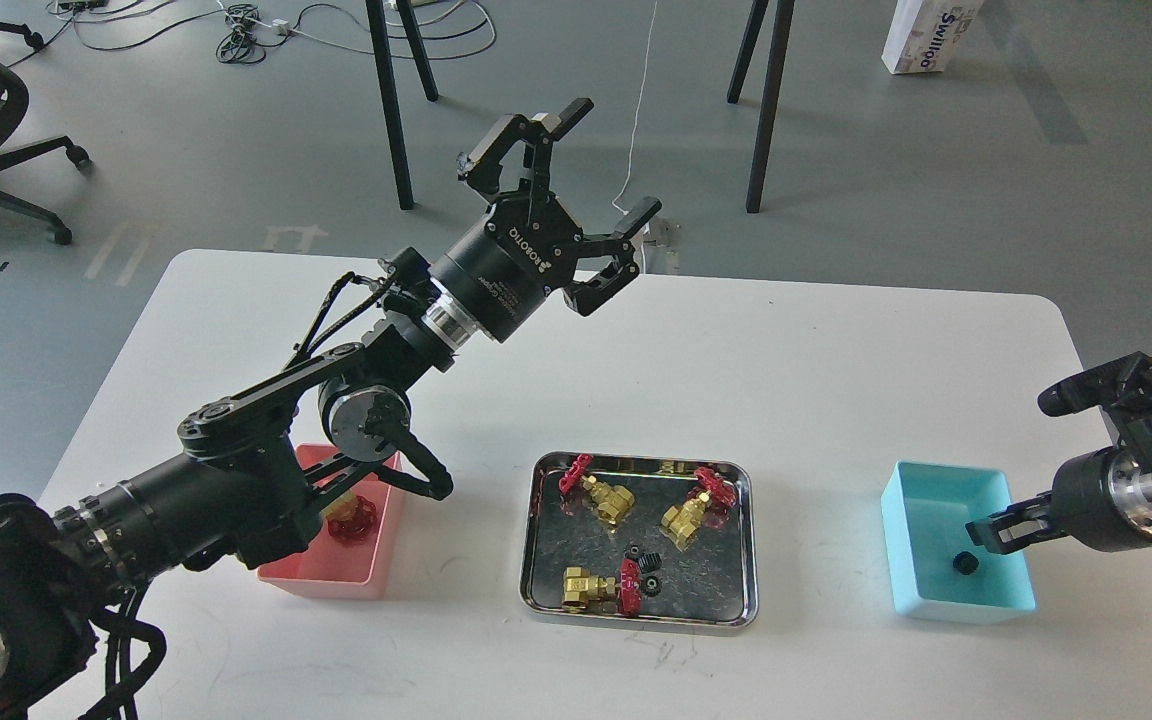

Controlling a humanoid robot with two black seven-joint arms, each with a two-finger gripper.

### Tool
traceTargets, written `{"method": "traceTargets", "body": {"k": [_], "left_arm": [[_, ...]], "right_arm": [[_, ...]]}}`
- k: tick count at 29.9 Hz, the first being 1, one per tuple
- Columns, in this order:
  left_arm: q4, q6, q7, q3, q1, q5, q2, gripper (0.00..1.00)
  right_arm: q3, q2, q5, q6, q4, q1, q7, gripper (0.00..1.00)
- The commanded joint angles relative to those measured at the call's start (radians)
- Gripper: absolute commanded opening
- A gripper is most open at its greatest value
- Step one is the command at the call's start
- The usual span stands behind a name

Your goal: Place valve in pink box and gear in blue box

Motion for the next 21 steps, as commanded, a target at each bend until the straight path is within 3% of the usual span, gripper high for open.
{"method": "traceTargets", "body": {"k": [1,7,9,12,13,14,16,21], "left_arm": [[0.000,0.000,0.000,0.000,-0.001,0.000,0.001,0.99],[0.002,0.000,0.000,0.000,-0.001,0.000,0.014,0.99],[0.021,0.000,0.000,-0.002,-0.013,-0.002,0.021,0.99],[0.087,0.000,0.000,-0.018,-0.030,-0.003,0.047,0.99],[0.110,0.000,0.000,-0.023,-0.044,-0.002,0.059,0.99],[0.127,0.000,0.000,-0.025,-0.059,-0.002,0.067,0.99],[0.147,0.000,0.000,-0.025,-0.099,-0.003,0.092,0.99],[0.164,0.000,0.000,-0.014,-0.209,-0.013,0.210,0.99]], "right_arm": [[0.006,0.000,0.002,0.000,0.000,-0.002,0.000,0.39],[0.156,-0.002,0.085,0.000,-0.035,-0.002,0.009,0.48],[0.237,0.005,0.245,-0.011,-0.090,-0.011,0.012,0.48],[0.316,0.070,0.519,-0.125,-0.141,-0.028,0.028,0.50],[0.345,0.092,0.629,-0.174,-0.156,-0.031,0.047,0.51],[0.372,0.106,0.731,-0.215,-0.166,-0.033,0.066,0.59],[0.448,0.130,0.944,-0.274,-0.172,-0.034,0.103,0.97],[0.586,0.192,1.426,-0.280,-0.207,-0.066,0.257,0.99]]}}
